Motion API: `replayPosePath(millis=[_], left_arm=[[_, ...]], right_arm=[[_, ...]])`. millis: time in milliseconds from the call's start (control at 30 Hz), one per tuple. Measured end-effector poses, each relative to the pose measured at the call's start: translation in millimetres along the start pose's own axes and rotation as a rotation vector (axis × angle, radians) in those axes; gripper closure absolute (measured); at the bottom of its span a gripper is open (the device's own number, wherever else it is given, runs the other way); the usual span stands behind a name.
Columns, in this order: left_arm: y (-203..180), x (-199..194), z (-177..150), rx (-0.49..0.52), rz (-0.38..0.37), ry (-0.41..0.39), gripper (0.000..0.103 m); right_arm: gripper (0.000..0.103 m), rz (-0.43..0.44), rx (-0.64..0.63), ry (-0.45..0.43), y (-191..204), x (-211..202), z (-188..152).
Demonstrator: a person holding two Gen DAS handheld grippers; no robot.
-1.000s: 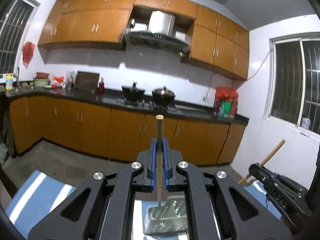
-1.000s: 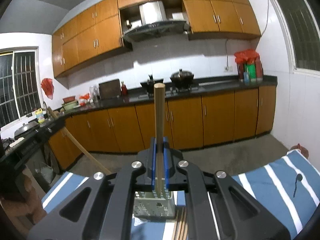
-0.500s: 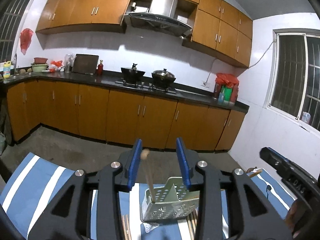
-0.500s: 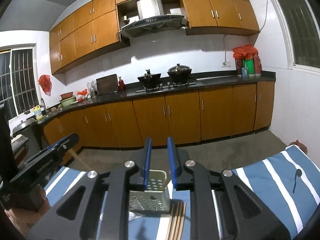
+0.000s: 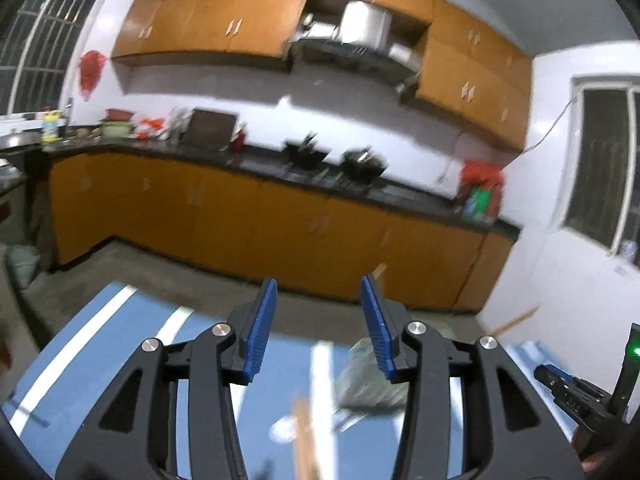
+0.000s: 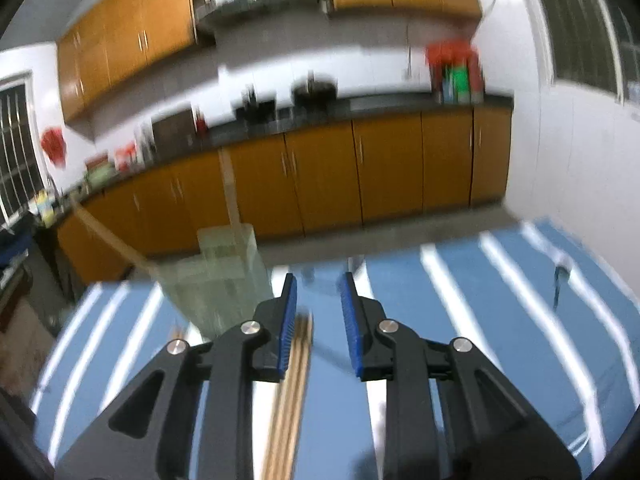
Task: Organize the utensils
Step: 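Open both tools to drop the chopsticks into the green holder, then lower the right tool onto a loose chopstick and close it while the left tool grasps another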
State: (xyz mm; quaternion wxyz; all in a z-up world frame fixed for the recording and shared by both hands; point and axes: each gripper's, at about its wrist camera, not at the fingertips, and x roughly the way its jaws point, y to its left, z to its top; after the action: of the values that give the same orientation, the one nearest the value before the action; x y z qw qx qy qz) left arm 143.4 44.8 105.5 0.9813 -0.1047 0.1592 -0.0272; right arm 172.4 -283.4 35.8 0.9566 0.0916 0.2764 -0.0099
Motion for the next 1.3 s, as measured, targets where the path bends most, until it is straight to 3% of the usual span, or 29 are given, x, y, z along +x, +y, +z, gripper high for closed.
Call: replayPosePath(millis=[133,267,467,567,667,933,1300], left_arm=[[23.7,20.3,-51.0,0.02,0.07,0.178,0.058],[37.8,36.3,-97.9,0.008,0.082,0.335,0.061],[39.5,43.2,-144.7,0.01,0.05,0.462,0.064],[34.8,43.9,-158.7,0.017,0.021,0.496,0.068],[25.7,40.6,-164.3,0.016,-0.018,0.52,0.072],[12.4,41.7,-179.4,0.044,-0.086,0.568,0.081],[6.4,41.2,-182.7,0.107,-0.058,0.587,0.085]], right_arm=[[0.079,0.028,-0.029,0.2,8.6,39.3,-58.2],[0.08,0.046,-0.057,0.316,25.3,60.8,-100.4],[0.085,0.037,-0.076,0.35,33.0,69.3,-112.0],[0.095,0.014,-0.093,0.351,33.5,71.0,-111.5],[0.095,-0.045,-0.092,0.342,26.7,72.5,-111.1],[0.095,-0.071,-0.054,0.337,7.5,71.0,-108.5],[0.095,-0.075,-0.061,0.341,3.8,69.2,-111.1]])
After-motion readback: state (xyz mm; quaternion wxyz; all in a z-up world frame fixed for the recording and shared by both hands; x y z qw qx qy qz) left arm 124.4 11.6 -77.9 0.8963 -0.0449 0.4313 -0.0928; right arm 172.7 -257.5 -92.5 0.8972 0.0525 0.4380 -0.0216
